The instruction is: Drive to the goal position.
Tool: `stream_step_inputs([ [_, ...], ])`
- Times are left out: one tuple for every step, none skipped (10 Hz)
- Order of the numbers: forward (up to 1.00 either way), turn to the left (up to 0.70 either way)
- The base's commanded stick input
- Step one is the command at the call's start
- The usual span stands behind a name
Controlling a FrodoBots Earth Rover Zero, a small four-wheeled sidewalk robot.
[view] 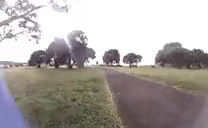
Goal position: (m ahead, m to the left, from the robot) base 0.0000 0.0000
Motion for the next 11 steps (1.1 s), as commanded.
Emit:
stream_step_inputs([
  [0.70,0.00],
  [0.70,0.00],
  [0.70,0.00],
  [0.70,0.00],
  [0.00,0.00],
  [0.00,0.00],
  [0.00,0.00],
  [0.00,0.00],
  [0.00,0.00],
  [0.00,0.00],
  [0.00,0.00],
])
